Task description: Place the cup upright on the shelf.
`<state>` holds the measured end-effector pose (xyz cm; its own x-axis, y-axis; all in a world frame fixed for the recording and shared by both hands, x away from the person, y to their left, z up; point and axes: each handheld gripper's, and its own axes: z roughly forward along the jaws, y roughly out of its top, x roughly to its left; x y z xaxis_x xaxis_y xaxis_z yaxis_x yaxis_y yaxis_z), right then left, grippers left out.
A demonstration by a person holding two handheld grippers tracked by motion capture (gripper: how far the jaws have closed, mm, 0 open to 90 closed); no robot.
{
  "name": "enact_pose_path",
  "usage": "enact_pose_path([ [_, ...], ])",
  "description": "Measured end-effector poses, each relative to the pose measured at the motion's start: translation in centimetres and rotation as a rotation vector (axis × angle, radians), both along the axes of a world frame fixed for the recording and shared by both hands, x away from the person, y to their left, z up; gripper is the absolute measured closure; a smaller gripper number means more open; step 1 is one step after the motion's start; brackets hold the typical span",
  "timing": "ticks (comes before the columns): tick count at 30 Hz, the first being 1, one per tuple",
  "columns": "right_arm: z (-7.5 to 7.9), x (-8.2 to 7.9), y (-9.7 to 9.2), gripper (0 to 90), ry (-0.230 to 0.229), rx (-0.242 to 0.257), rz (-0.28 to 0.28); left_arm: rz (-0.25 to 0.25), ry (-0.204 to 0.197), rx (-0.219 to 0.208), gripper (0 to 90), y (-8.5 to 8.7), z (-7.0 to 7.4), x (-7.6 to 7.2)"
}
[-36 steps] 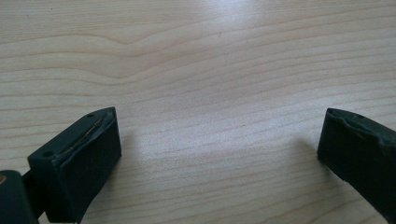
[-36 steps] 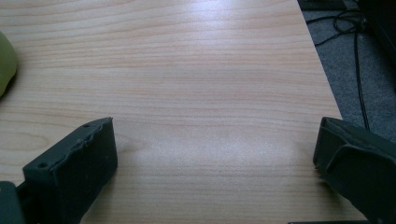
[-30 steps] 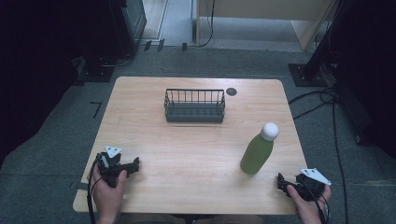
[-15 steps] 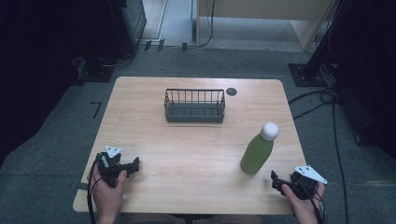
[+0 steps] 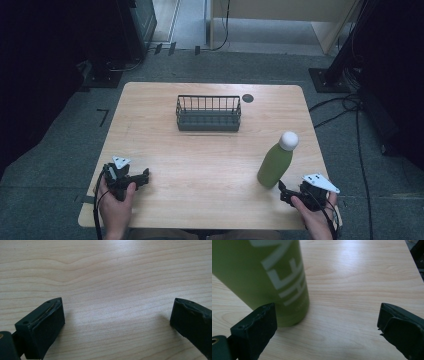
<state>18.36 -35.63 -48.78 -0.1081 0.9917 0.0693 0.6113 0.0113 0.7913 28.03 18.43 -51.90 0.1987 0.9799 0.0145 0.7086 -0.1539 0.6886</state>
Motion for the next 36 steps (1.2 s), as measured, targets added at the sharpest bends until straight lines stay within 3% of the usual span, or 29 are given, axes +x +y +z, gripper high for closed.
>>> enact_pose_path([
  [11,1.4,0.0,1.3,2.3,-0.023,0.015,0.061,0.0,0.0,0.0,0.0,0.0,0.0,0.0],
  [22,2.5,1.0,2.8,2.8,-0.049,0.018,0.105,-0.001,0.0,0.0,0.0,0.0,0.0,0.0],
  [36,3.3,2.5,4.1,14.0,-0.083,0.031,0.128,-0.001,0.0,0.001,0.0,0.0,0.0,0.0],
])
